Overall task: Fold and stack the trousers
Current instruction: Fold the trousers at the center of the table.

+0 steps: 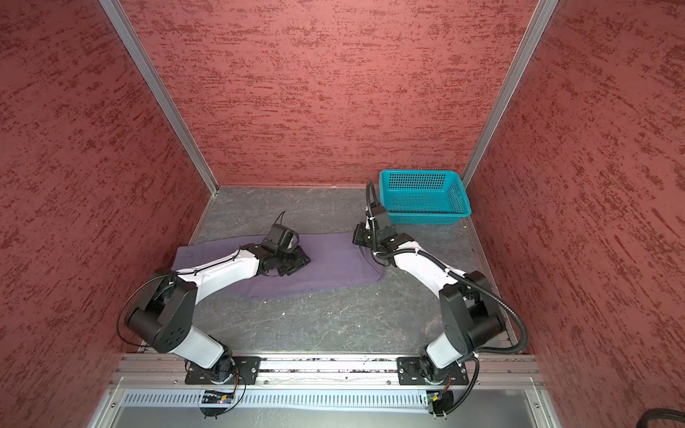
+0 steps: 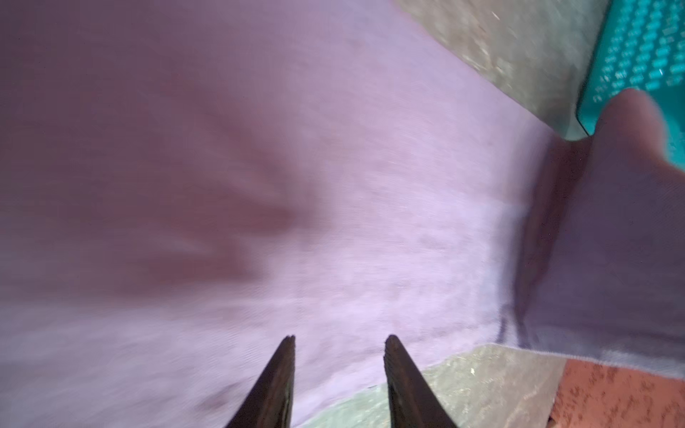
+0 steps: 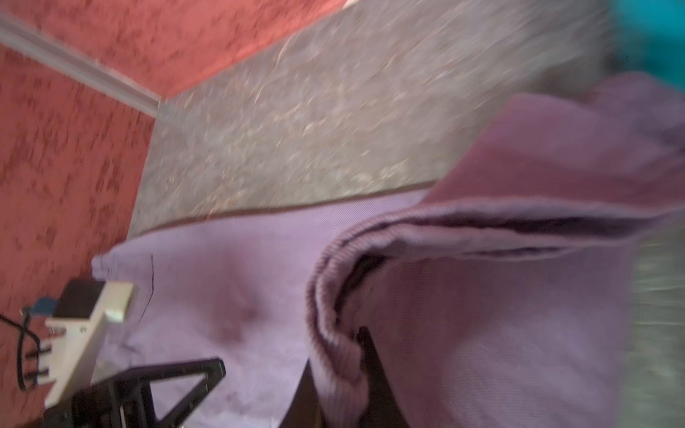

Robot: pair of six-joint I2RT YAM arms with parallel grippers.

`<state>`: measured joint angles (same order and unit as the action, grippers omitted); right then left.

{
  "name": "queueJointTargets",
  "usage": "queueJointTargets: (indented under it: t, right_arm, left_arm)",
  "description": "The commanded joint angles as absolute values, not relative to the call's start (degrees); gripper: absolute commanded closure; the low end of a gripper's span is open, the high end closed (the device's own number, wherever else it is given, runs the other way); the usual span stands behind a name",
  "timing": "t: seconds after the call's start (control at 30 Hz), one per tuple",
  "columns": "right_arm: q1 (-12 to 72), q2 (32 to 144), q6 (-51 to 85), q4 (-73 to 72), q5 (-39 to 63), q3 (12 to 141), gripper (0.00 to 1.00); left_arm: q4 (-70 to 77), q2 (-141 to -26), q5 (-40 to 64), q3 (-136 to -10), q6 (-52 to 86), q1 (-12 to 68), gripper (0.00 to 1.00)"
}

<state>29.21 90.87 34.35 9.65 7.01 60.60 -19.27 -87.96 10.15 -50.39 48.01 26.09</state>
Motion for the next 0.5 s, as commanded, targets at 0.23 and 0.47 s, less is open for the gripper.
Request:
queueJointTargets:
  t: [0.23, 0.47]
  right_arm:
    - [40.6, 100.5, 38.4, 5.1, 8.8, 67.3, 1.0]
    - [43.5, 103.2, 38.0, 5.3, 9.2, 72.1, 1.0]
  left_arm:
    - [-20.9, -80.1, 7.7, -43.1, 44.7, 18.9, 0.61]
    - [-16.4, -81.8, 8.2, -37.4, 45.7, 18.9, 0.66]
